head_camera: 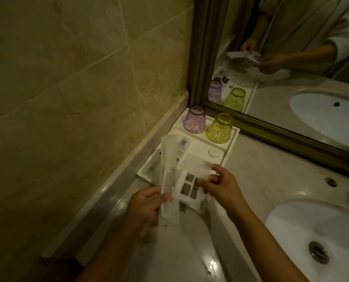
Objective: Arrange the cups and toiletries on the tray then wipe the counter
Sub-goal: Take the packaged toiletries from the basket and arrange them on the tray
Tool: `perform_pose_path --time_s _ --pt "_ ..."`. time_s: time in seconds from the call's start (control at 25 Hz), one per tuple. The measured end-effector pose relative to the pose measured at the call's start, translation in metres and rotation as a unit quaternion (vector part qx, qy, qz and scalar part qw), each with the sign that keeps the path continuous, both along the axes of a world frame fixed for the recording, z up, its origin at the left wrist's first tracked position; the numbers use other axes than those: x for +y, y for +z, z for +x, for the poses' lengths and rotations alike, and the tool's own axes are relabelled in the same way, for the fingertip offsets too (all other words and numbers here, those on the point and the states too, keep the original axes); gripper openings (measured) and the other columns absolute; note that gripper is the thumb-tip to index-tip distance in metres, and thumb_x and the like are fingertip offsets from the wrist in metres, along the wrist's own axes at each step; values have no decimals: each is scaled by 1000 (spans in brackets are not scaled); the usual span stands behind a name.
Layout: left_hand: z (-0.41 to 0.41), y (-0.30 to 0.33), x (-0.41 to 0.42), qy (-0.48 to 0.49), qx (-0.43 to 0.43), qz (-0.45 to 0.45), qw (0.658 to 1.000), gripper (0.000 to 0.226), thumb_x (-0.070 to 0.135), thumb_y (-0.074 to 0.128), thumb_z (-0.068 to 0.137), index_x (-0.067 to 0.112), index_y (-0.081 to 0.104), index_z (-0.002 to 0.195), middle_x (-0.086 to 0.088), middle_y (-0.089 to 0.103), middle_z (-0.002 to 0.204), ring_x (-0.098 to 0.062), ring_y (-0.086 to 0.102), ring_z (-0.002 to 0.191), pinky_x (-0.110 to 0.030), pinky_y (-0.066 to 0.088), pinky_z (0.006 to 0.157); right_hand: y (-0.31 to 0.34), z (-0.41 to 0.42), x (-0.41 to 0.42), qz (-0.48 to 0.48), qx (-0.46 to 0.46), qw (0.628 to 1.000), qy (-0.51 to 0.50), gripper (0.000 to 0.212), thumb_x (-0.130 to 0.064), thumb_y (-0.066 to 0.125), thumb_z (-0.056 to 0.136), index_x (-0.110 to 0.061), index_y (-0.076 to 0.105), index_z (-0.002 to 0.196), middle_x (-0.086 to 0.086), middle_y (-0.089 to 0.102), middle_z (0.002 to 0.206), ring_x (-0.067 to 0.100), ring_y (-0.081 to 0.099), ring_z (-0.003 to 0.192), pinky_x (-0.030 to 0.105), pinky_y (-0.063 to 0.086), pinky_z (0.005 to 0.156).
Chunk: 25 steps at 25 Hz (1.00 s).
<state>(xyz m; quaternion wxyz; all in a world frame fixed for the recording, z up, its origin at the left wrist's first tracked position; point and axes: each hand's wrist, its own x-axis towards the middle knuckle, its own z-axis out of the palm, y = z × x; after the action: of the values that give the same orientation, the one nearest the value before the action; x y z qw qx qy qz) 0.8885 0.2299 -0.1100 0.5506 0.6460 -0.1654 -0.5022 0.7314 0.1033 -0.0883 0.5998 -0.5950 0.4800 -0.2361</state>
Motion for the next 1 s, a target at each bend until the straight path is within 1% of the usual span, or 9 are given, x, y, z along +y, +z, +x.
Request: perform_pose_path --time_s 0.16,0.32,0.4,0.52,0.6,0.68,0.76,0.84,1.0 --pt "7 -6 5 10 10 3 1000 14 8 67 78 19 74 84 -3 77 77 -20 72 73 -28 56 52 -16 -5 -26 -10 107 992 -64 40 -9 73 75 -19 55 109 15 69 90 26 66 84 41 55 78" --pt "10 -7 6 -4 17 -1 1000 10 18 72 72 24 76 78 -2 76 80 -20 72 75 -27 56 52 -39 3 -21 -41 150 986 -66 36 -11 73 75 -24 52 101 1 64 78 16 62 72 41 56 77" --pt "10 -7 7 -11 21 -4 1000 24 30 75 58 24 76 81 -4 76 82 -21 72 77 -28 56 54 -47 6 -17 -47 139 985 -96 33 -13 73 74 -24 51 96 -4 60 72 10 60 67 42 56 76" --pt "11 -11 8 -2 18 0 1000 37 33 74 54 20 74 88 -6 76 83 -24 71 80 -28 56 56 -54 5 -12 -91 179 977 -76 41 -17 73 75 -20 50 108 -8 59 70 9 59 65 35 55 70" --pt "12 -11 8 8 22 0 1000 39 30 73 57 17 72 93 -5 75 84 -24 70 83 -28 56 58 -58 1 -9 -136 214 967 -36 49 -21 72 75 -23 47 117 -6 62 79 15 62 74 39 53 80" --pt "12 -12 7 14 28 5 1000 32 24 73 62 15 72 93 -5 75 83 -23 70 82 -28 56 58 -61 -2 -8 -201 259 945 -15 61 -21 73 73 -24 44 126 4 63 100 24 59 95 46 45 93" --pt "12 -12 7 17 32 8 999 20 16 70 71 16 72 91 -4 76 81 -22 70 80 -27 56 56 -62 -3 -6 -300 301 905 -24 69 -24 75 70 -24 43 132 10 54 117 28 49 109 44 38 95" --pt "11 -10 7 15 33 6 999 17 14 69 74 16 71 91 -3 76 80 -22 70 79 -27 56 55 -62 -1 -2 -393 309 866 14 62 -29 76 70 -23 51 127 11 52 124 31 45 115 46 35 95" --pt "10 -6 7 15 44 -10 999 17 8 65 80 9 71 95 -6 75 80 -22 70 77 -28 56 54 -62 -4 2 -368 371 836 166 39 -43 61 79 -28 59 116 -4 57 124 18 42 118 42 19 100"
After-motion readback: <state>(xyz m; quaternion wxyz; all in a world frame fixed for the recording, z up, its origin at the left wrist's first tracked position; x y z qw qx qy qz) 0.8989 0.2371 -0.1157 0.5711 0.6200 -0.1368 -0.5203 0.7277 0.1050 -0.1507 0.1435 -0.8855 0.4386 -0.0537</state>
